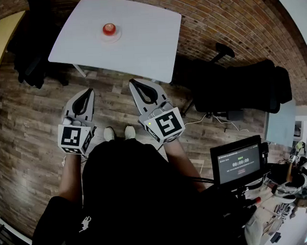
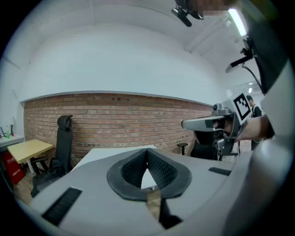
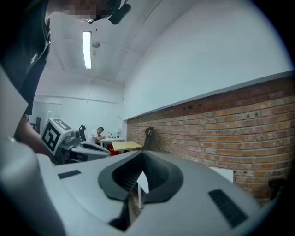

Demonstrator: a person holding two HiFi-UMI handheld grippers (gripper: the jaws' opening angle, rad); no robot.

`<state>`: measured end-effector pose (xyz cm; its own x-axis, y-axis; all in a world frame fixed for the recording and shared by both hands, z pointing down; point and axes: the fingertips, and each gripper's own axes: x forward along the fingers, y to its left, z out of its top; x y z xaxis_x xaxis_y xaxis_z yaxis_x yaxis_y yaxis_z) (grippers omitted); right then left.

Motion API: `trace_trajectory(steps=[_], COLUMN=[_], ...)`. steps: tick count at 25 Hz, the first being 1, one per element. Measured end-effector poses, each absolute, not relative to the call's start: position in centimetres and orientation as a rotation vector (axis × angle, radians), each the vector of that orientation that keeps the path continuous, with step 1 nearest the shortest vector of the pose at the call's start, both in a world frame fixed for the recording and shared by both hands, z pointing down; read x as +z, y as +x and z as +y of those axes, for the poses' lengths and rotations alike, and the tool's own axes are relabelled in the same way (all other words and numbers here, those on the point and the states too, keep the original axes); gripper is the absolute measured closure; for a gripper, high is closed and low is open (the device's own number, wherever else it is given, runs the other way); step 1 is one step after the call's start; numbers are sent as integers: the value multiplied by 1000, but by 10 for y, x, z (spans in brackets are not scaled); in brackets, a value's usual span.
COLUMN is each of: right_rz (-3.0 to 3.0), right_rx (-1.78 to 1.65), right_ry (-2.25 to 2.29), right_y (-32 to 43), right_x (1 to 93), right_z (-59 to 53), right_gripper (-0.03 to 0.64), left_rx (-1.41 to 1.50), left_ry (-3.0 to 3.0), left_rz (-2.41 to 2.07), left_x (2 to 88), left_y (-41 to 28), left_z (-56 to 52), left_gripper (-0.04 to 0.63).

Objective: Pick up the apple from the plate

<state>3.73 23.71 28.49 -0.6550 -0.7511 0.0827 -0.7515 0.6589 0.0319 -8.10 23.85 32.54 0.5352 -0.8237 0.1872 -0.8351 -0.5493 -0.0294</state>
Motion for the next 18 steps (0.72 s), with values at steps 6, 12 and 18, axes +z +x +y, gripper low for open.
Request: trace_trajectory(steps=[6, 12, 18], right_rz=[-2774, -2784, -2839], right_rx=[8, 25, 96], right_ry=[1266, 1265, 1248], right_y=[43, 66, 82], right_x=[290, 291, 294], right_z=[239, 241, 244], right_gripper=[614, 614, 614], left_rx=[286, 262, 287], left_ry=[2694, 2686, 2666], left_rz=[-1463, -1440, -1433], left_x=[331, 326, 333], left_y=[-76, -51, -36], left_z=[239, 244, 250], left_gripper=[589, 589, 589])
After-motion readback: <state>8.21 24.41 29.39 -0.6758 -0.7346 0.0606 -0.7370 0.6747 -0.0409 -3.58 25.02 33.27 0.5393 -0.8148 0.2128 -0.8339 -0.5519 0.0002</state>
